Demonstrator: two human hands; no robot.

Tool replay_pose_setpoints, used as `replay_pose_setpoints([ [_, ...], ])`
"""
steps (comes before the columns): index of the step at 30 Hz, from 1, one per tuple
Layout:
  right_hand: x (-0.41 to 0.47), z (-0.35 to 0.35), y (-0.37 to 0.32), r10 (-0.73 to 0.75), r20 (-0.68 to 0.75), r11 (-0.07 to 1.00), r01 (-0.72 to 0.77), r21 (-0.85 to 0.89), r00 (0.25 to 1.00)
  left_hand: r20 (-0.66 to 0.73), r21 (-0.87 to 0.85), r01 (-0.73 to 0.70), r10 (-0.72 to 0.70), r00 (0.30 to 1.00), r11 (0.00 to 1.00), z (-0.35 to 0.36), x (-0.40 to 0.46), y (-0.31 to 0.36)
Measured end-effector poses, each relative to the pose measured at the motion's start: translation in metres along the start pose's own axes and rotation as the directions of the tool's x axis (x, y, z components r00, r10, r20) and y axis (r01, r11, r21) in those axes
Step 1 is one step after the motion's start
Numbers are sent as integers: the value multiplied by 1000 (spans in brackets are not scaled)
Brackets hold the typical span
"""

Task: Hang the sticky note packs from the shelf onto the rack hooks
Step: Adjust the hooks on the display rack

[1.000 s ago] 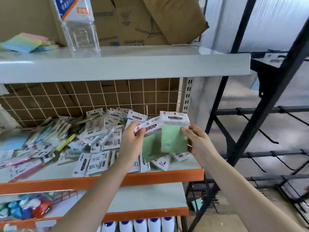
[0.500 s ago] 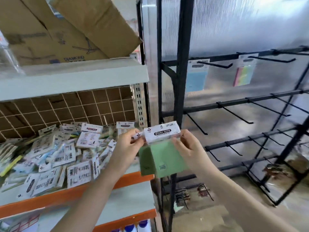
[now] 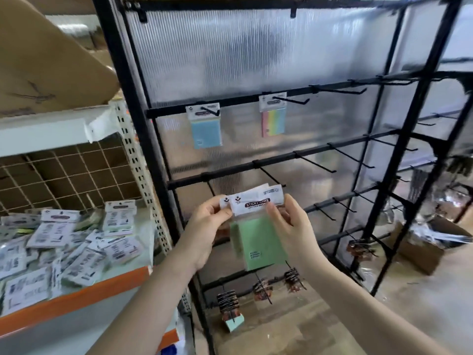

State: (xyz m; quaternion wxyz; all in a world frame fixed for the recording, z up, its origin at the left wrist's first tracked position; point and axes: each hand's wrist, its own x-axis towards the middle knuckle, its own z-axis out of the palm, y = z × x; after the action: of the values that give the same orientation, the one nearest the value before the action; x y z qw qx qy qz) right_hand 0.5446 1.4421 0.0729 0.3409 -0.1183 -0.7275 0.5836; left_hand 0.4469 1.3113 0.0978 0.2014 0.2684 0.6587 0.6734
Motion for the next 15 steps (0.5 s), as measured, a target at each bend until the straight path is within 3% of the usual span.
replay_pose_setpoints([
  [6, 12, -56, -5, -36, -85, 998, 40, 48, 996, 54, -216, 75, -65, 996, 974, 71, 23, 8],
  [9, 26, -78, -5, -42, -140, 997, 51, 57, 989, 185, -247, 99, -53, 981, 964, 94, 42, 9],
  [12, 42, -95, -3, -40, -186, 997, 51, 59, 982, 301, -249, 42, 36, 953, 968, 117, 59, 14],
  [15, 63, -114, 4, -41, -227, 996, 58, 67, 973, 236, -192, -71, 117, 965, 979, 149, 82, 24],
])
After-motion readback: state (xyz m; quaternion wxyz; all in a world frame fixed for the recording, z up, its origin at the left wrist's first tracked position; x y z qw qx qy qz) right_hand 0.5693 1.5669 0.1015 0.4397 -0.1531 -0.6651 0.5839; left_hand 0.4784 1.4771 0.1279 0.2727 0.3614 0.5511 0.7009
